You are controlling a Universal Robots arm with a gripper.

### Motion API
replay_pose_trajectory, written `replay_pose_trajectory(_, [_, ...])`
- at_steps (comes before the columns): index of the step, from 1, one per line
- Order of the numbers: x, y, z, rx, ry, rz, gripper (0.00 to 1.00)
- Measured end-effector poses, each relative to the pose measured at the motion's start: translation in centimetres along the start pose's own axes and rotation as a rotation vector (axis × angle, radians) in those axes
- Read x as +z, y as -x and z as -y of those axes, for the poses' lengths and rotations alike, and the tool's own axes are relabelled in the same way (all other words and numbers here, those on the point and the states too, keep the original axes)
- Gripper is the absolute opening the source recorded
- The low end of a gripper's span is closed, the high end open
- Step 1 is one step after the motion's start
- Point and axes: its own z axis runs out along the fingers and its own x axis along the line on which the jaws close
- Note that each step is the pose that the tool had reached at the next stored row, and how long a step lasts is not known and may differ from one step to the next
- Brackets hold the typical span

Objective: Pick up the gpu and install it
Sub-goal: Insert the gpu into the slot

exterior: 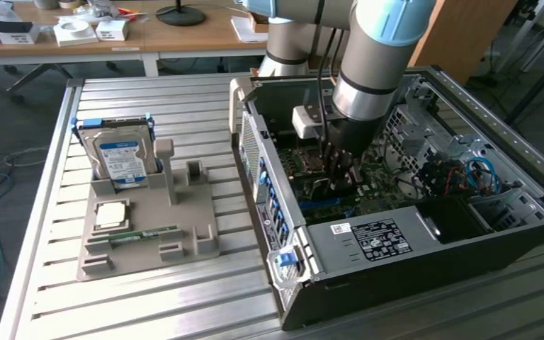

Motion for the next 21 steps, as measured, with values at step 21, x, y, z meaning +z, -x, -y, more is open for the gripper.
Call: replay_pose_trajectory(21, [0.31, 0.00, -0.03, 0.000, -0.0001, 0.0002, 0.27])
